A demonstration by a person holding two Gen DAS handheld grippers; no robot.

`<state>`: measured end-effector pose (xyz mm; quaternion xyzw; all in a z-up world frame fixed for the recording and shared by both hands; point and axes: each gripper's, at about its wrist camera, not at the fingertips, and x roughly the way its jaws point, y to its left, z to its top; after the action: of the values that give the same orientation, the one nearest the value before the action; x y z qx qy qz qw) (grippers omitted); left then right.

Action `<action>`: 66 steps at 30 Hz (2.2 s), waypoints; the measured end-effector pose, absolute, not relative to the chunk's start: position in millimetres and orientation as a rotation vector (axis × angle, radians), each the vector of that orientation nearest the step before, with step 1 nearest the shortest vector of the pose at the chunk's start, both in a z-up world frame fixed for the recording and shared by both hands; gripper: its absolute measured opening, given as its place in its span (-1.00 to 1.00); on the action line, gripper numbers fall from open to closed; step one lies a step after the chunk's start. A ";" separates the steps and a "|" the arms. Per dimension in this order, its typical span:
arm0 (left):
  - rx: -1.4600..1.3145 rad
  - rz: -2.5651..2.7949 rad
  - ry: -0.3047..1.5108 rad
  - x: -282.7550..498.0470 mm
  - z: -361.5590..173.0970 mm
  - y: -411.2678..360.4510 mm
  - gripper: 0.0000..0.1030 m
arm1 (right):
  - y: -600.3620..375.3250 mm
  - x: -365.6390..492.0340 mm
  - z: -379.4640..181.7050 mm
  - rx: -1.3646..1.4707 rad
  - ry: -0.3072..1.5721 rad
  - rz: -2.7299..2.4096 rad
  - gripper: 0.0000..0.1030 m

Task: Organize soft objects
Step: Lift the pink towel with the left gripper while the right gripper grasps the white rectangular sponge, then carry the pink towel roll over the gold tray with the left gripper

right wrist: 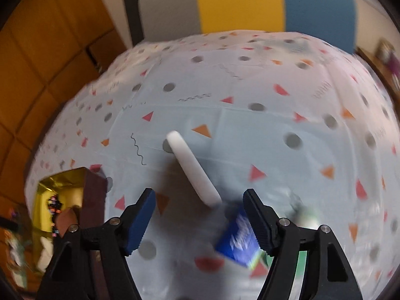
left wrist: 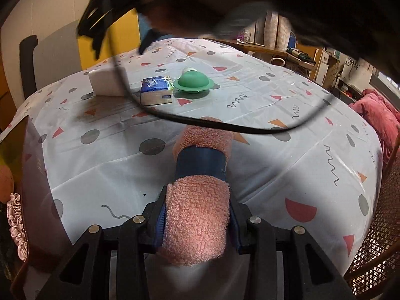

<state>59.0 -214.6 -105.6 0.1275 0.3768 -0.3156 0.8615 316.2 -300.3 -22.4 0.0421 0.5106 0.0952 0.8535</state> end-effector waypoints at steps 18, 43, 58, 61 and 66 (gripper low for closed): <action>0.263 -0.660 0.793 59.5 -105.7 -215.4 -0.22 | -313.6 226.2 -1.4 -0.012 0.972 0.197 -0.60; 0.270 -0.576 0.808 42.8 -68.8 -206.5 -0.32 | -404.7 93.0 -66.5 0.203 0.999 -0.029 -0.65; 0.180 -0.507 0.730 30.4 -15.2 -168.0 -0.32 | -393.0 90.3 -65.6 0.122 0.970 -0.024 -0.65; 0.165 -0.484 0.711 29.7 -3.0 -157.0 -0.32 | -391.2 90.3 -65.7 0.111 0.969 -0.026 -0.65; 0.129 -0.441 0.701 33.3 8.6 -138.1 -0.32 | -390.7 90.2 -66.0 0.109 0.971 -0.029 -0.65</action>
<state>33.3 -138.1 8.6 0.0629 0.3405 -0.2139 0.9134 90.2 -390.7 -66.0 0.0524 0.4662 -0.0140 0.8830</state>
